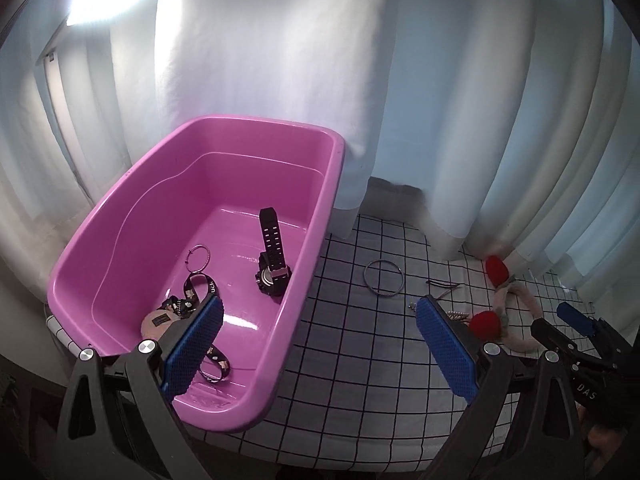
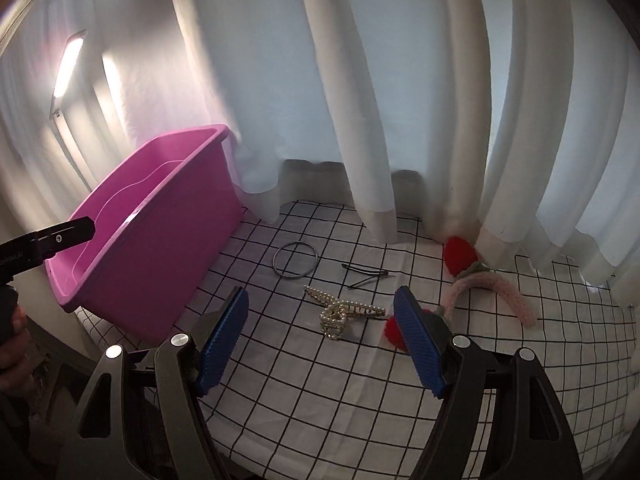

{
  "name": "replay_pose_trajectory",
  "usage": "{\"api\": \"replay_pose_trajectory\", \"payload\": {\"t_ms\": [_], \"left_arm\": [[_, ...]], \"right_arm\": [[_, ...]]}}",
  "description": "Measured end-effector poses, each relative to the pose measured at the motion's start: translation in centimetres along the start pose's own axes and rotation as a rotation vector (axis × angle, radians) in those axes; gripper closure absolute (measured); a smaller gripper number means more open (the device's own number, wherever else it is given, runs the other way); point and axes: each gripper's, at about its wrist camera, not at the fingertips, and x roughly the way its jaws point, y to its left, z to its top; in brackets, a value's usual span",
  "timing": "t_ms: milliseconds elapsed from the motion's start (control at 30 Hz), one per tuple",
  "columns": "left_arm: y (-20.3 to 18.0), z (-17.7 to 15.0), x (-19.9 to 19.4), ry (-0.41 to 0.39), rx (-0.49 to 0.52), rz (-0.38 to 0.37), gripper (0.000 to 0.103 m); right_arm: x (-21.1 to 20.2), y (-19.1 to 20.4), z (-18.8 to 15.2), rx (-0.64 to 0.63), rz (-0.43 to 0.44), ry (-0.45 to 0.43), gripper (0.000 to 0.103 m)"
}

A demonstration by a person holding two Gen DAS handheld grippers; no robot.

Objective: Organize jewelry
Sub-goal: 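Withdraw both tools from the tub back over the remaining jewelry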

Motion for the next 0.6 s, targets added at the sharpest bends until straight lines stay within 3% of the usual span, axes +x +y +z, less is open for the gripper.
{"api": "replay_pose_trajectory", "payload": {"t_ms": [200, 600], "left_arm": [[-5.7, -1.8, 2.4, 0.029, 0.088, -0.07, 0.008], [-12.3, -5.8, 12.9, 0.143, 0.167, -0.073, 0.008]], "right_arm": [[0.2, -6.9, -3.2, 0.122, -0.079, 0.05, 0.031], [6.3, -11.0, -7.0, 0.082, -0.121, 0.157, 0.031]]}}
